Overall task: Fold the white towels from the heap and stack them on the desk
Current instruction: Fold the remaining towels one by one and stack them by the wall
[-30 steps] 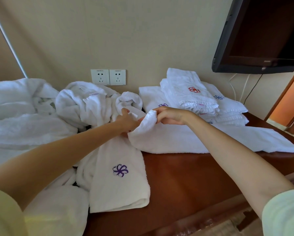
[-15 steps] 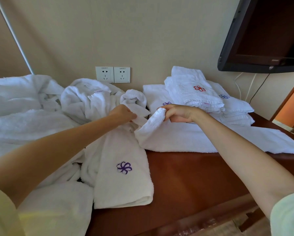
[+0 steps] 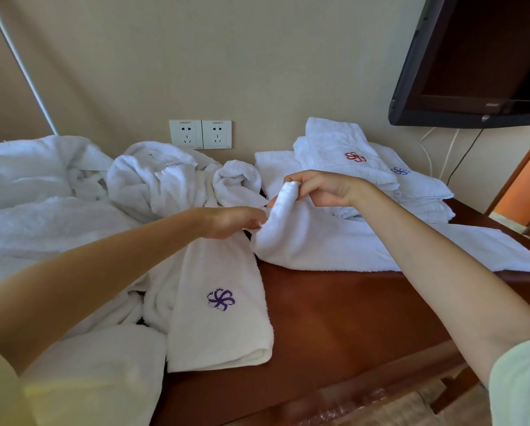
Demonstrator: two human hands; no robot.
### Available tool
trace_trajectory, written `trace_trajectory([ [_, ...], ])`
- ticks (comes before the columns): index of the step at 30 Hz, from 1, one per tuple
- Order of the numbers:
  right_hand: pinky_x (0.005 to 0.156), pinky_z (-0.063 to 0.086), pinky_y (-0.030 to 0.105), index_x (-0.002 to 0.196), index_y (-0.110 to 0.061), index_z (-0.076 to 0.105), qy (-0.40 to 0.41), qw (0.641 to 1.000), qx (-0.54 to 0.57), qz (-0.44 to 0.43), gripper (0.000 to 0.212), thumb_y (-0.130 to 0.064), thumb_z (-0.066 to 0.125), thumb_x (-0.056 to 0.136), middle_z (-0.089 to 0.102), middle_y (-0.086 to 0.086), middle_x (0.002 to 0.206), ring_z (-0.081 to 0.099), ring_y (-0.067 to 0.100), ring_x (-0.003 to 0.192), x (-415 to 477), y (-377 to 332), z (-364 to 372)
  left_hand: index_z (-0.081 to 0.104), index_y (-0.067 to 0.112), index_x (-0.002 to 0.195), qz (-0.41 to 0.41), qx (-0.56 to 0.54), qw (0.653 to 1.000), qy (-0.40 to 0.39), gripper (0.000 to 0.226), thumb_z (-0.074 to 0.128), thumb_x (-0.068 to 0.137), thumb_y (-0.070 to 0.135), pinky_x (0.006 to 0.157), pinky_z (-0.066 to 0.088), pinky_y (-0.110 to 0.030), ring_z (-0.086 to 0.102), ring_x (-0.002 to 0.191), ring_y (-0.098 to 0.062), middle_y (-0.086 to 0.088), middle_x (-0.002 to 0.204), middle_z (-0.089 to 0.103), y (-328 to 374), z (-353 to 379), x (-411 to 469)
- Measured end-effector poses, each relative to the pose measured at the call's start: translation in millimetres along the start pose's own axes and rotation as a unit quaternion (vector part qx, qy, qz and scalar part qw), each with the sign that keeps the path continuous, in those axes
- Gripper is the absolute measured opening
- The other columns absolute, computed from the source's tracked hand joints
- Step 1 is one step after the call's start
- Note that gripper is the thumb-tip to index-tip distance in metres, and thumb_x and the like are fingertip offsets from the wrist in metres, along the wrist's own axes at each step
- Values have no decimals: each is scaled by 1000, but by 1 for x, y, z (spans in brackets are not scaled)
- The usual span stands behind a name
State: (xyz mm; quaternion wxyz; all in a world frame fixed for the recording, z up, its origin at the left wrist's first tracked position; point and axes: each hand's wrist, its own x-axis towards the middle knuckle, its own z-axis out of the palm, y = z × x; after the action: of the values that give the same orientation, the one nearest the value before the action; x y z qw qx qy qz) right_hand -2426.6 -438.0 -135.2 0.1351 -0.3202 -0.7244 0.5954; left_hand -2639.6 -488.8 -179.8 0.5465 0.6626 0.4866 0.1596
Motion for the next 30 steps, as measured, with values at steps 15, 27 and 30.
trace_trajectory([
  [15, 89, 46, 31, 84, -18, 66, -14, 999, -17, 41, 17, -4, 58, 80, 66, 8, 102, 61, 21, 101, 0, 4, -1, 53, 19, 69, 35, 467, 880, 76, 48, 27, 101, 43, 115, -7, -40, 47, 94, -5, 13, 77, 47, -18, -24, -3],
  [27, 89, 48, 21, 120, -11, 65, 109, 979, -155, 81, 39, -37, 63, 92, 69, 3, 116, 65, 12, 108, 29, 13, 19, 59, 15, 79, 151, 569, 804, 84, 46, 31, 82, 51, 113, -10, -45, 48, 106, -6, 7, 96, 58, -41, -37, -18],
  [30, 103, 41, 26, 121, -19, 64, 112, 971, -189, 92, 40, -43, 65, 89, 66, -6, 119, 59, 7, 112, 44, 23, 22, 62, 20, 92, 116, 538, 829, 99, 46, 33, 77, 54, 113, -7, -47, 48, 109, -7, 9, 104, 59, -47, -35, -17],
])
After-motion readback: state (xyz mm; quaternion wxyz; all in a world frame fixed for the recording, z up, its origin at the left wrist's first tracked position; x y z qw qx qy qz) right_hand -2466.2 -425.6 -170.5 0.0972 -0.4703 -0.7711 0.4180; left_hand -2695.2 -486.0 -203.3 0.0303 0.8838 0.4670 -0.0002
